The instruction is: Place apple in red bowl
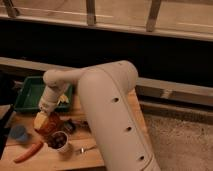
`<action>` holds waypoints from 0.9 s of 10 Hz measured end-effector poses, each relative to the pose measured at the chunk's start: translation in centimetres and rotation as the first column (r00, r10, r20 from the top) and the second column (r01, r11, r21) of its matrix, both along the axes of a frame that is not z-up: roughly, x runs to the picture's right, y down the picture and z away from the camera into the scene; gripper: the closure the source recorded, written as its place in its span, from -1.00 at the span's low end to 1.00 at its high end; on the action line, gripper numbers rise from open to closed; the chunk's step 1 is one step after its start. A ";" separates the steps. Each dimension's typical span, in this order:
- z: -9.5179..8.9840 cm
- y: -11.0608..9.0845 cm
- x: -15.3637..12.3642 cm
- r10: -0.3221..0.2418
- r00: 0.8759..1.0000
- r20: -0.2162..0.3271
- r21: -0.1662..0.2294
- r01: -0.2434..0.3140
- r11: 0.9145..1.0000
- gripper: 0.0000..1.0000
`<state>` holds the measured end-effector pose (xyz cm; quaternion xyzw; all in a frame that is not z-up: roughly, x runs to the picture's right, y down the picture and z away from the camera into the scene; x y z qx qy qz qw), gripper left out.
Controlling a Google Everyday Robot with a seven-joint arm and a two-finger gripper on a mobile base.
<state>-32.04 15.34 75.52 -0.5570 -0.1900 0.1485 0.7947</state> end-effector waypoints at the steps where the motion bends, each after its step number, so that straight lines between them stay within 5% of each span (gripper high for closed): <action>1: 0.1 -0.6 0.4 0.004 1.000 -0.009 0.012 -0.004 1.000 -0.58; 5: 0.4 -0.9 0.4 0.012 1.000 -0.006 0.017 -0.012 1.000 -0.60; 9: -0.4 -3.5 0.9 0.078 0.997 0.004 0.078 -0.078 0.994 -0.60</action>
